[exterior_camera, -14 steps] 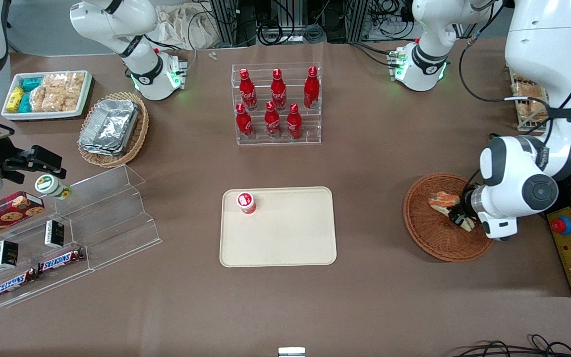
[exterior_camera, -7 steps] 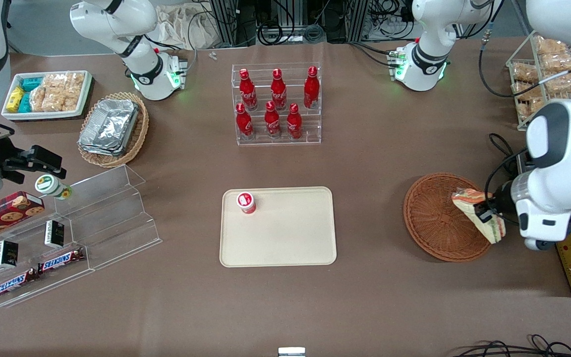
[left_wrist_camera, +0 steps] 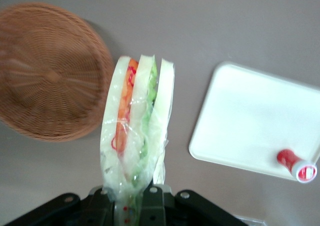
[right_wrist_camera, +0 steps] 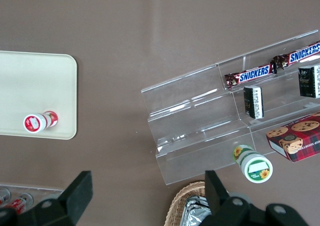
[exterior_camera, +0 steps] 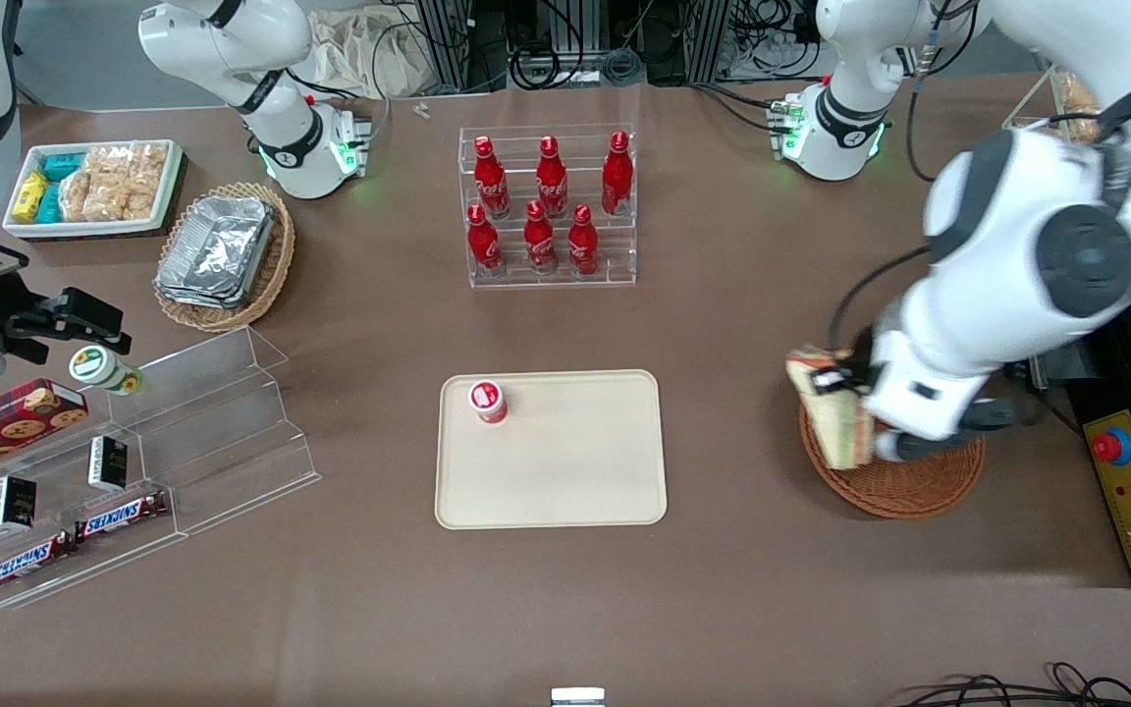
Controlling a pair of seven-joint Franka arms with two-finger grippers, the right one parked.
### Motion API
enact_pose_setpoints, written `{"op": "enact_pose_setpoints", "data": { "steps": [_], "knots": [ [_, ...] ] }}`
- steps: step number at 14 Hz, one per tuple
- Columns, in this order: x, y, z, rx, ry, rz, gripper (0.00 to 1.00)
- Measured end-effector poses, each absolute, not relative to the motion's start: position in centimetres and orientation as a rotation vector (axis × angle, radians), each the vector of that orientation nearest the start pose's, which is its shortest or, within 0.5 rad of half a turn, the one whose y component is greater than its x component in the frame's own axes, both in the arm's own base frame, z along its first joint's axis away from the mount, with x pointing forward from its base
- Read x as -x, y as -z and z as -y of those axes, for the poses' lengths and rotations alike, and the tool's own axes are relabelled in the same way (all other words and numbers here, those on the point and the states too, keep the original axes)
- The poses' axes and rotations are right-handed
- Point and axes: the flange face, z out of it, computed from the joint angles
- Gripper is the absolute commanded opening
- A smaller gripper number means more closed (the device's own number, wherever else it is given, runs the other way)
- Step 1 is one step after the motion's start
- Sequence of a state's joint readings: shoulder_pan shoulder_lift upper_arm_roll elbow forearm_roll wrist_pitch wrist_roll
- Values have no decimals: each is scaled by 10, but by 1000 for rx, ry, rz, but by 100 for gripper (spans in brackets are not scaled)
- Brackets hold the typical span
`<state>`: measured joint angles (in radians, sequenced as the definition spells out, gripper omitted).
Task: Place sandwich from basket to tray
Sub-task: 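Carry the sandwich over the white tray and lower it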
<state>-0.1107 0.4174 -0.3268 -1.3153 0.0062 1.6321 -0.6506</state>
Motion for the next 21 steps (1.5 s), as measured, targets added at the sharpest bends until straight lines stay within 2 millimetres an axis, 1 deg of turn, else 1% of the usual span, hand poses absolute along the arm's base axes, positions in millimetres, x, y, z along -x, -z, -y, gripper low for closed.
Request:
{"op": "enact_pose_setpoints", "data": {
  "steps": [1, 3, 5, 6, 9, 11, 14, 15, 17, 18, 21],
  "knots": [
    [-618, -486, 277, 3181, -247, 299, 0],
    [-615, -438, 333, 3199, -280, 186, 0],
    [-617, -383, 375, 3230, -259, 119, 0],
    [-618, -354, 391, 3239, -238, 96, 0],
    [-616, -276, 421, 3230, -208, 80, 0],
    [-611, -251, 431, 3203, -193, 86, 0],
    [-605, -233, 440, 3187, -184, 93, 1],
    [-604, -228, 441, 3187, -187, 95, 20],
    [-605, -226, 441, 3189, -186, 99, 95],
    [-605, -227, 441, 3189, -186, 100, 99],
    [-605, -225, 440, 3186, -188, 99, 99]
  ]
}}
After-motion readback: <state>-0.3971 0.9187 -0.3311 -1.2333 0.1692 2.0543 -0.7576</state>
